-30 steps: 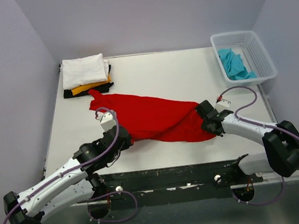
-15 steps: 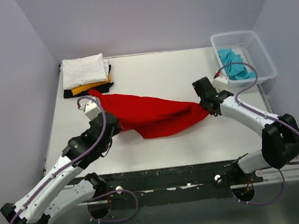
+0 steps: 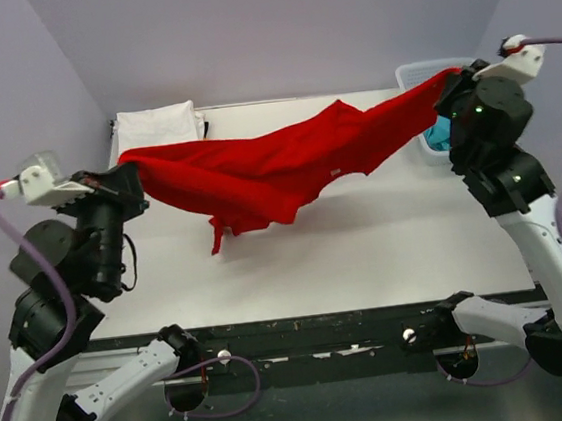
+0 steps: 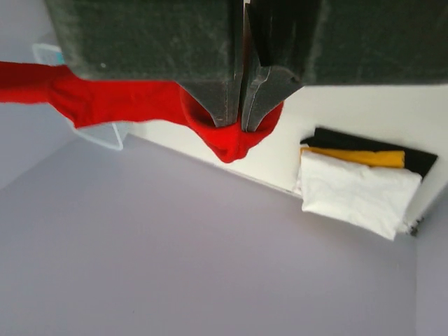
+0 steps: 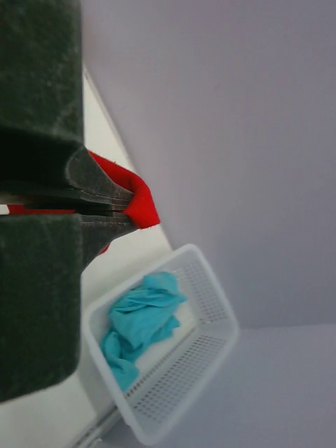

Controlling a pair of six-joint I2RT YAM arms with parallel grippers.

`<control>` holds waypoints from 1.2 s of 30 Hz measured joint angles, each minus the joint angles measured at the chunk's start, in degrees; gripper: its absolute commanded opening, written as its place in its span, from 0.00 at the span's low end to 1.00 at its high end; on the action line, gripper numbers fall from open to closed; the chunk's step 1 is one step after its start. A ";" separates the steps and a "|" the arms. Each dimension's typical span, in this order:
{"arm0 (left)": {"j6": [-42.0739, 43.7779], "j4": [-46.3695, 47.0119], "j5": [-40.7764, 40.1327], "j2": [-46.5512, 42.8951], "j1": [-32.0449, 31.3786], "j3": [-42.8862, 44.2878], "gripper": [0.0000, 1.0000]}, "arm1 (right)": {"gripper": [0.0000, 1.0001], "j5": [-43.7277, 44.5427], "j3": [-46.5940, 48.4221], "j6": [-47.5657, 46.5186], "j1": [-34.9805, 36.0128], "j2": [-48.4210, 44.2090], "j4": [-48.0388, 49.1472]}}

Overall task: Fold and stack the t-shirts
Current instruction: Flatten out the tshirt

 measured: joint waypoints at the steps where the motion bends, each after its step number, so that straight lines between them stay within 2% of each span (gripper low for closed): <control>1: 1.18 0.13 -0.33 -0.37 0.00 1.03 0.00 | 0.01 0.22 2.05 -1.92 0.02 -1.07 0.50; 6: 8.00 0.17 -0.57 -4.09 0.00 8.68 0.00 | 0.01 1.27 11.67 -9.57 0.00 -5.25 1.75; 10: 10.99 -0.28 3.26 -7.28 0.00 14.56 0.00 | 0.01 0.22 22.18 -13.07 0.00 -5.77 0.37; 15: 11.37 0.42 6.99 -13.46 0.00 13.73 0.00 | 0.01 -2.93 29.81 -14.34 0.00 -7.50 -1.90; 20: 9.22 1.57 6.16 -16.04 0.11 5.44 0.00 | 0.01 -4.02 27.06 -14.32 0.00 -9.46 -2.93; 23: 7.06 1.55 2.16 -14.10 0.22 -0.70 0.00 | 0.01 -1.99 21.62 -13.92 -0.04 -7.19 -2.45; 26: 2.19 0.48 -3.19 -7.02 1.36 -7.10 0.00 | 0.01 1.57 15.93 -13.42 -0.04 0.24 -0.24; 28: -0.94 -0.74 -2.75 0.09 5.51 -10.40 0.00 | 0.01 2.75 12.79 -13.22 -0.26 7.87 1.44; 29: -2.51 -0.87 -1.27 3.78 8.72 -12.20 0.01 | 0.05 2.86 11.37 -13.14 -0.39 11.91 2.25; 30: -4.26 -1.11 1.27 8.04 12.72 -14.25 0.09 | 0.13 2.67 9.94 -12.96 -0.57 16.39 2.93; 31: -5.70 -1.14 3.50 12.66 16.28 -15.98 0.29 | 0.21 2.25 8.81 -12.79 -0.79 21.09 3.23; 32: -6.78 -1.29 6.38 17.27 19.50 -17.68 0.59 | 0.33 1.73 7.98 -12.70 -0.87 25.77 3.39; 33: -7.65 -1.57 8.61 20.74 21.64 -18.69 0.81 | 0.46 1.29 7.65 -12.37 -1.07 30.12 3.23; 34: -8.55 -1.97 11.06 25.77 24.46 -19.69 0.98 | 0.59 0.90 7.72 -11.98 -1.31 34.36 3.28; 36: -9.97 -3.17 15.23 32.46 27.85 -20.48 0.99 | 0.99 0.22 8.50 -11.47 -1.84 41.62 3.08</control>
